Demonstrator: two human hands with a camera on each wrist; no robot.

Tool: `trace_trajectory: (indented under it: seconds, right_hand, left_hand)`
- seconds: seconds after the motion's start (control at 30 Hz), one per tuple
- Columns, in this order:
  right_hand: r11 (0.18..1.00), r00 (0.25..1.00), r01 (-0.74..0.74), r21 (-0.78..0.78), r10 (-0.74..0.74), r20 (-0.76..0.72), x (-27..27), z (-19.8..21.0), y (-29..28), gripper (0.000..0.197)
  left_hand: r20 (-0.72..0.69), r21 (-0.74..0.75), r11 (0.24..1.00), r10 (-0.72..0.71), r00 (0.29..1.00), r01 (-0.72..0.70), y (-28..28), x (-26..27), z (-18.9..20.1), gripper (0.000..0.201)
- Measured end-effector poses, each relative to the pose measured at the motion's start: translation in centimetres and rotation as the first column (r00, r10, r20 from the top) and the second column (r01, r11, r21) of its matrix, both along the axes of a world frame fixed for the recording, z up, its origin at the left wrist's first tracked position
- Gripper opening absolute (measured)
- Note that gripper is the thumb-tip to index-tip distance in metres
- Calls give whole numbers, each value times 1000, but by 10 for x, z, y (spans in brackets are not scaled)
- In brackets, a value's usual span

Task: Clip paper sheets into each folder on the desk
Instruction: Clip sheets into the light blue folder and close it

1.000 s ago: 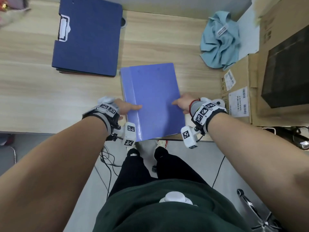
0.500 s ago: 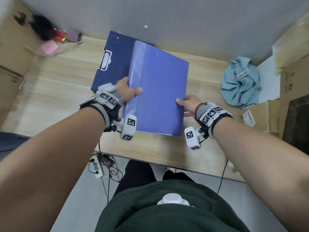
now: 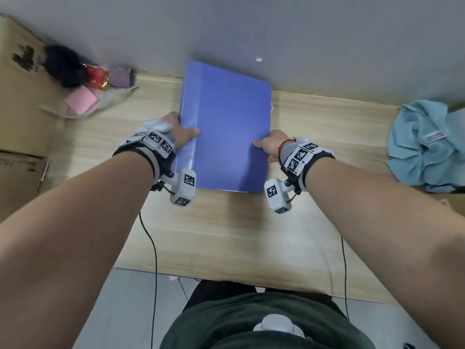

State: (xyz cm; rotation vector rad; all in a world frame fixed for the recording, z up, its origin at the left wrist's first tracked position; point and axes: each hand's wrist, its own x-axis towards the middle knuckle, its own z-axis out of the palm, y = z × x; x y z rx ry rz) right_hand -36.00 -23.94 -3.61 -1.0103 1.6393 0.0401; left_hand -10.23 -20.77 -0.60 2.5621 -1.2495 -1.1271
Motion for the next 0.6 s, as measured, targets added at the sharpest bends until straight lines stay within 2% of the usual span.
trace_trajectory:
  seconds: [0.13, 0.17, 0.27, 0.33, 0.4, 0.47, 0.53, 0.6]
  right_hand:
    - [1000, 998, 18, -3, -18, -56, 18, -6, -4, 45]
    - [999, 998, 44, -15, -45, -50, 21, -10, -7, 45]
    - [994, 994, 112, -7, -112, -20, 23, -15, -11, 47]
    - [989, 989, 149, 8, -149, -18, 23, -15, -13, 50]
    - [983, 984, 181, 26, -181, -2, 24, -15, -13, 54]
    - [974, 975, 223, 32, -224, 16, 22, -17, -13, 68]
    - [968, 968, 247, 45, -249, 31, 19, -21, -11, 80]
    - [961, 962, 264, 82, -268, 43, 17, -20, -7, 79]
  left_hand:
    - [-101, 29, 998, 51, 994, -49, -6, 6, -24, 66]
    - [-120, 56, 997, 67, 991, -61, -9, 8, -28, 74]
    - [-106, 169, 983, 90, 990, -71, -10, 19, -53, 119]
    - [-84, 220, 972, 107, 991, -86, -14, 26, -72, 132]
    - [-61, 240, 967, 105, 993, -87, -14, 25, -69, 138]
    - [-78, 245, 964, 129, 989, -106, -14, 25, -66, 136]
    - [-171, 255, 953, 209, 963, -162, -11, 27, -66, 130]
    - [-269, 276, 942, 268, 925, -193, -5, 27, -66, 123]
